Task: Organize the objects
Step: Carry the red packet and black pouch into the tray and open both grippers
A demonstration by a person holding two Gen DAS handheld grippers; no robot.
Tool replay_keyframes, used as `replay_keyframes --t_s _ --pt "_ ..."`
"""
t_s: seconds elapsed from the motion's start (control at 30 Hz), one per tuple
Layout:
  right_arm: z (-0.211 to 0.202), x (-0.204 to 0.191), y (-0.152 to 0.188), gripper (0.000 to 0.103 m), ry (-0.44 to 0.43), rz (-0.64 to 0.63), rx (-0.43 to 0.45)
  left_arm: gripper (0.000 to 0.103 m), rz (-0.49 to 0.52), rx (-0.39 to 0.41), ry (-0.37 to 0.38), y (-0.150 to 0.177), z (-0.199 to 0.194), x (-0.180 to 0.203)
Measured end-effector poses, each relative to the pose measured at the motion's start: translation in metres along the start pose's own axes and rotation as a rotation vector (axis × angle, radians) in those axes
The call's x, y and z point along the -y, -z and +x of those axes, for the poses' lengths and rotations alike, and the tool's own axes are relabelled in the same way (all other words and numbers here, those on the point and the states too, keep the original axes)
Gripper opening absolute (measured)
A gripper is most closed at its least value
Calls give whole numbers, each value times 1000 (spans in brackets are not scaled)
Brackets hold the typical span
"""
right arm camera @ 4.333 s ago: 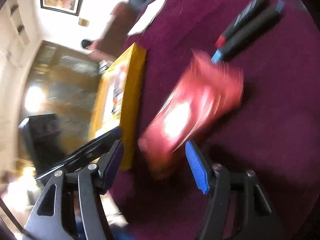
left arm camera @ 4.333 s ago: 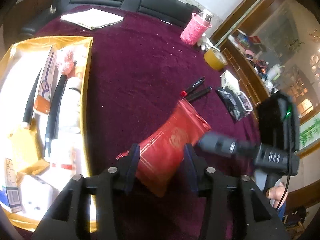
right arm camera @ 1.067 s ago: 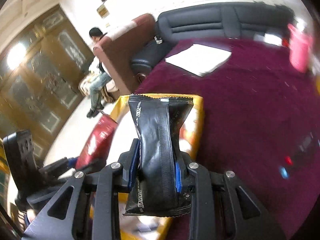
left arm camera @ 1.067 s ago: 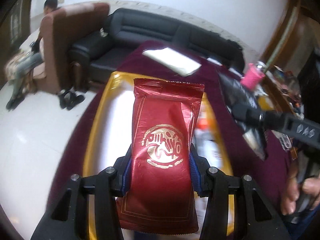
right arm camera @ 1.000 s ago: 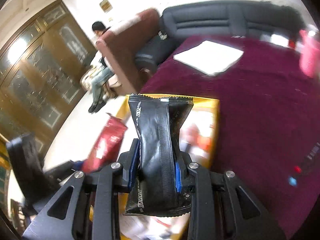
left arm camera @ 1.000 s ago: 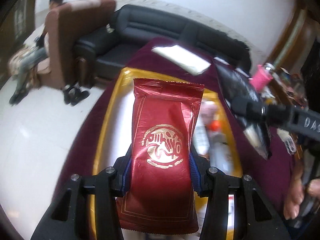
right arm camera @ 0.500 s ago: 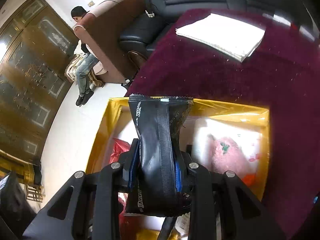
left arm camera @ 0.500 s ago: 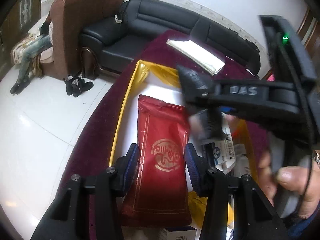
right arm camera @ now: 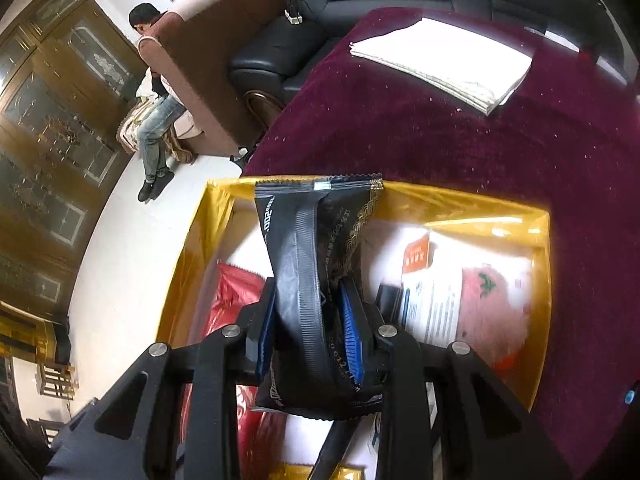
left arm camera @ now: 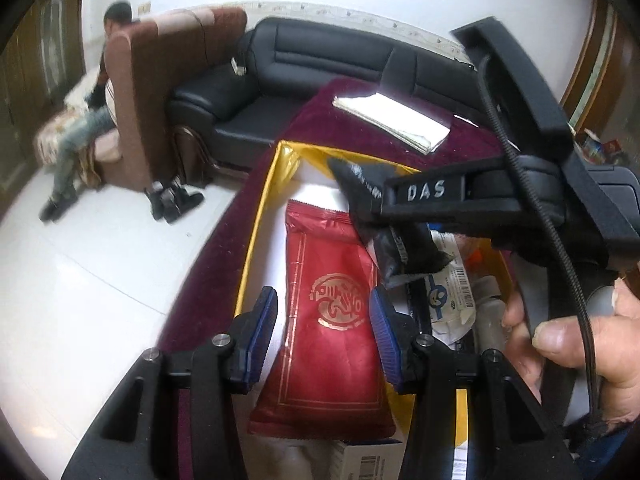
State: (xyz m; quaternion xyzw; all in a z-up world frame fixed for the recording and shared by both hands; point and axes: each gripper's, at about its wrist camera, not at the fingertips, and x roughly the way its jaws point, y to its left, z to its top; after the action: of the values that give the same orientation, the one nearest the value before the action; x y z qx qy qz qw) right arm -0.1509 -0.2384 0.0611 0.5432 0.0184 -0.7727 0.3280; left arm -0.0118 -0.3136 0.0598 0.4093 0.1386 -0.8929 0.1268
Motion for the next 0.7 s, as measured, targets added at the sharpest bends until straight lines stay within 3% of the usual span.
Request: replay_keyframes --t_s 0.4,0.7 --pt "-15 -7 16 27 36 -27 23 42 53 48 -48 11 -23 8" --pt "-41 3 33 27 -31 6 44 43 71 49 -51 16 -33 19"
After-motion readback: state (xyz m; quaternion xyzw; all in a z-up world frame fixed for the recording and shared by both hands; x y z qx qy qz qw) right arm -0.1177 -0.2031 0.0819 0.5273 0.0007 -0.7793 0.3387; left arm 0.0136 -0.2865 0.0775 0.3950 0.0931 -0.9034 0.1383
